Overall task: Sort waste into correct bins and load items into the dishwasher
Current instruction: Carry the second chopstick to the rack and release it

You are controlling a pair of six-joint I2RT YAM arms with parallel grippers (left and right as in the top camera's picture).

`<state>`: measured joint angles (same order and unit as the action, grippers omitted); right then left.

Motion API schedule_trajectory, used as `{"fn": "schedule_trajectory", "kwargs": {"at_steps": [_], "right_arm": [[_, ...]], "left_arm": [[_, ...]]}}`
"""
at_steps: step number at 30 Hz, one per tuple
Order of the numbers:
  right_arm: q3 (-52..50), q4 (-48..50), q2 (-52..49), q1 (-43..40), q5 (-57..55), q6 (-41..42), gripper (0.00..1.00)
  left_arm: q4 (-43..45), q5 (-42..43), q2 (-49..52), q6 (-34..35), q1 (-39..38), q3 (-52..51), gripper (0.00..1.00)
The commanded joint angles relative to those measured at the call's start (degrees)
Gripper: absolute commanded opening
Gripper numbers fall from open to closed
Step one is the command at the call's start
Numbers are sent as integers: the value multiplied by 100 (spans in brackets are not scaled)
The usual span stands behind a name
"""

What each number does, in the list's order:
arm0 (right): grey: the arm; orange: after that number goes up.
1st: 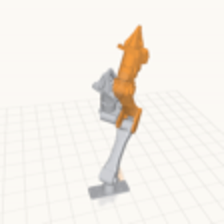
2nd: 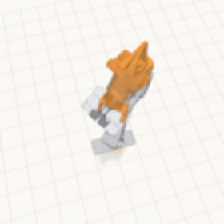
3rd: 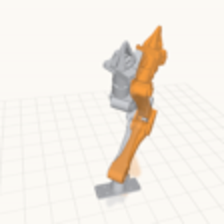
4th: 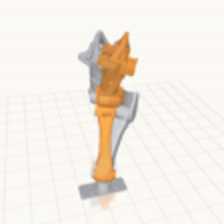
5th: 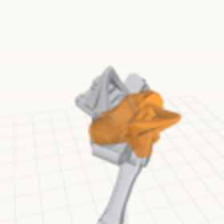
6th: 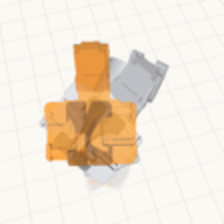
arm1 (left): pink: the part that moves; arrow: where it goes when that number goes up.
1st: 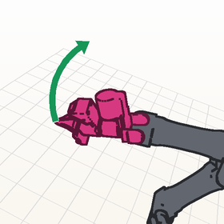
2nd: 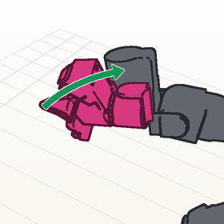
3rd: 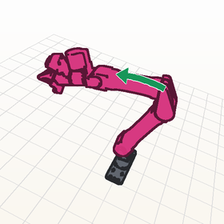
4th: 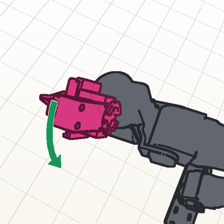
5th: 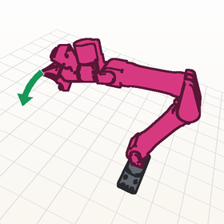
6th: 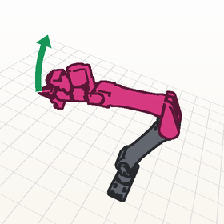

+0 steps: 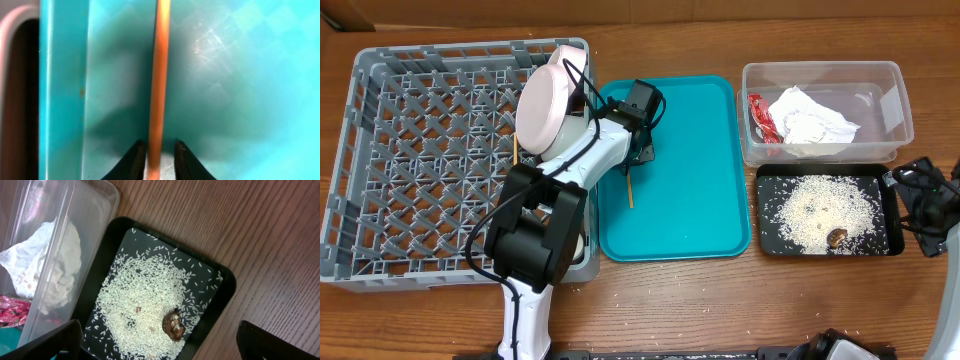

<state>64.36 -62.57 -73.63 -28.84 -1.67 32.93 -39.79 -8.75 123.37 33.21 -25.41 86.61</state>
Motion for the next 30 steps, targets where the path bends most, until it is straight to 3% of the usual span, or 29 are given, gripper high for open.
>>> {"fn": "schedule_trajectory", "kwargs": {"at_steps": [1,8,15,23,27,30], "right_arm": [[59,33,13,-22,4,-37,100],[59,33,13,-22,4,-37,100],[59,33,13,-22,4,-37,100],[59,33,13,-22,4,-37,100],[59,33,13,-22,4,-37,100],[59,33,13,-22,4,-37,100]], "left_arm": [[-195,885,758,-555,-11,-520,4],[-885,994,354,-837,-2,155,4],[-1991,960,-1008,-901,0,1429,4],[-3340,-284,-2983,-903,219,1633,4],[-4122,-785,-3484,-973,601,1628,4],[-4385,-734,-3580,-1394,1113,1620,4]]}}
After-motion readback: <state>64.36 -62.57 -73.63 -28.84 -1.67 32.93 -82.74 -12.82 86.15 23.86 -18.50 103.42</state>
